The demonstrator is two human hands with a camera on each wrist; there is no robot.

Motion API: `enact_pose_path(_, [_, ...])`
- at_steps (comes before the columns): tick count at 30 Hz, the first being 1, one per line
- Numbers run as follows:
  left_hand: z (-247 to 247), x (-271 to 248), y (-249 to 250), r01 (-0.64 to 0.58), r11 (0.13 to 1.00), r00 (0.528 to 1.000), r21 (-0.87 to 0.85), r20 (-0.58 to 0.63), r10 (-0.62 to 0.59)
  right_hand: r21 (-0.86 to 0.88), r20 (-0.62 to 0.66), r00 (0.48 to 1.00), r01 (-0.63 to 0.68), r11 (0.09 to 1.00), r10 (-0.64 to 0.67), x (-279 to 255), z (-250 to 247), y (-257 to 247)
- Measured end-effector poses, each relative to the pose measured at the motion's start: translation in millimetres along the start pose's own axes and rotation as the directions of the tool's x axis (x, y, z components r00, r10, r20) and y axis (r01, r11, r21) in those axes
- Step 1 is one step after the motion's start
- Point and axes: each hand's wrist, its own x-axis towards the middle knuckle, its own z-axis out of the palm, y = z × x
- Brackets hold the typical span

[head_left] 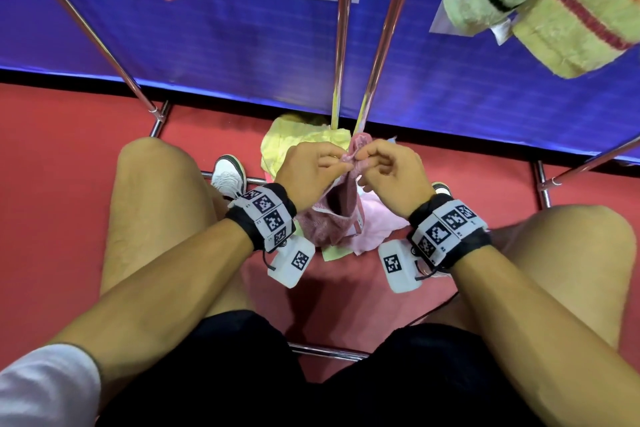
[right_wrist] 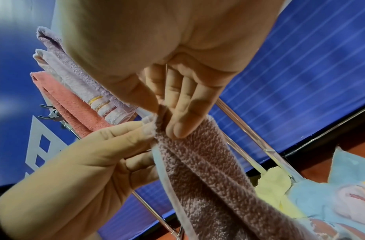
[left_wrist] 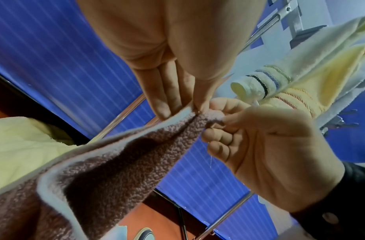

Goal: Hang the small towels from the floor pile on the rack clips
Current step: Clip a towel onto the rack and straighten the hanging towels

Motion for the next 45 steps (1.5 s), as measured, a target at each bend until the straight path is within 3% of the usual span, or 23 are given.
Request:
enact_pose_path(9, [-9,0,11,-0.104,0.991,0.994,0.084,0.047,0.1,-0.079,0.052,0.994,0.096,0.992,-0.092,4,-5,11])
enact_pose_path(19, [-5,-4,11,-0.157,0.971,0.984,0.181,0.109,0.138,-0.313,-0.049,0.949,0.281,0.907,-0.311,8,-7,9])
enact_pose_path(23, [-4,-7,12,-0.168,0.975,0.98,0.146,0.136,0.148,-0.314,-0.078,0.951,0.263,0.913,-0.3,9,-7,12])
enact_pose_path(30, [-4,-8,15,-0.07,0.998,0.984,0.003,0.167,0.068,-0.323,-0.092,0.947,0.265,0.908,-0.309,8,-9,12])
enact_pose_path(45, [-20,0,20,-0.118,0.988,0.967,0.103,0.24,0.091,-0.404,0.045,0.941,0.325,0.855,-0.337,3,-14,15])
